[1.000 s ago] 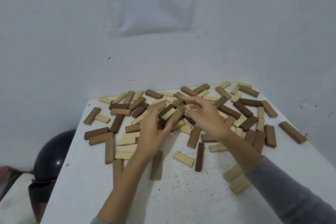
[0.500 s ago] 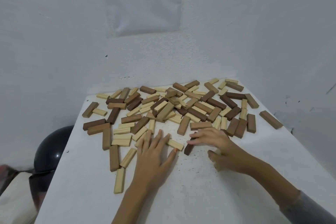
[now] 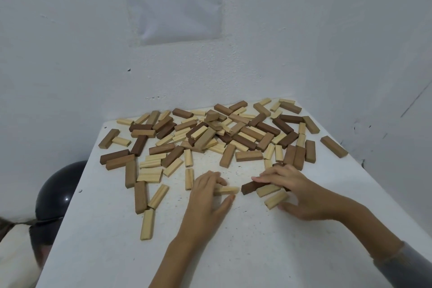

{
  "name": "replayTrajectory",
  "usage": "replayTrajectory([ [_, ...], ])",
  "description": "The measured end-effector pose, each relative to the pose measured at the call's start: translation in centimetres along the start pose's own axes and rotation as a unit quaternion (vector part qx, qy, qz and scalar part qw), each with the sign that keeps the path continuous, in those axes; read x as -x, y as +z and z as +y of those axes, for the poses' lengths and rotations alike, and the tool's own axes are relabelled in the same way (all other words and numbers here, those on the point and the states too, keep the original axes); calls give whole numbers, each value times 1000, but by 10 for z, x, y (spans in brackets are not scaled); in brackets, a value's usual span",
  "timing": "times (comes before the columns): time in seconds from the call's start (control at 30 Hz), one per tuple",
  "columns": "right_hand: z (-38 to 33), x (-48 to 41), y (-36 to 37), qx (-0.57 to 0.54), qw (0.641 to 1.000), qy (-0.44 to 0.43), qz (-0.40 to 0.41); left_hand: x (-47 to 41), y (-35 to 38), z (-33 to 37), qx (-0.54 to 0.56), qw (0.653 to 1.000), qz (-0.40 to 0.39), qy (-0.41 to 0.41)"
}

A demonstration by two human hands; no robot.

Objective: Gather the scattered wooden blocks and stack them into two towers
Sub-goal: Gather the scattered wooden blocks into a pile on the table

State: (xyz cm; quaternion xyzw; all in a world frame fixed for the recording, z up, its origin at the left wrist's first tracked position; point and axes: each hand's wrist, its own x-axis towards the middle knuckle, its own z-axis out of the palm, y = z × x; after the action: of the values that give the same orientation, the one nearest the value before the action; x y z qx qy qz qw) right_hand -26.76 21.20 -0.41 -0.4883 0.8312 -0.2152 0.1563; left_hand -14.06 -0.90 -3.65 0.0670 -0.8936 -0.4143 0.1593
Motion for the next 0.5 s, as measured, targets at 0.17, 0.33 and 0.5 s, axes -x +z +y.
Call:
replayTrajectory([
  [0.17, 4, -7, 6, -34, 999, 1, 43, 2, -2, -8, 24, 1000, -5, 5],
  [0.33, -1, -11, 19, -26, 994, 8, 103, 3, -3, -7, 62, 997, 36, -12],
  [0.5, -13, -18, 26, -74, 982, -5, 174, 3, -9, 0, 188, 972, 123, -71],
])
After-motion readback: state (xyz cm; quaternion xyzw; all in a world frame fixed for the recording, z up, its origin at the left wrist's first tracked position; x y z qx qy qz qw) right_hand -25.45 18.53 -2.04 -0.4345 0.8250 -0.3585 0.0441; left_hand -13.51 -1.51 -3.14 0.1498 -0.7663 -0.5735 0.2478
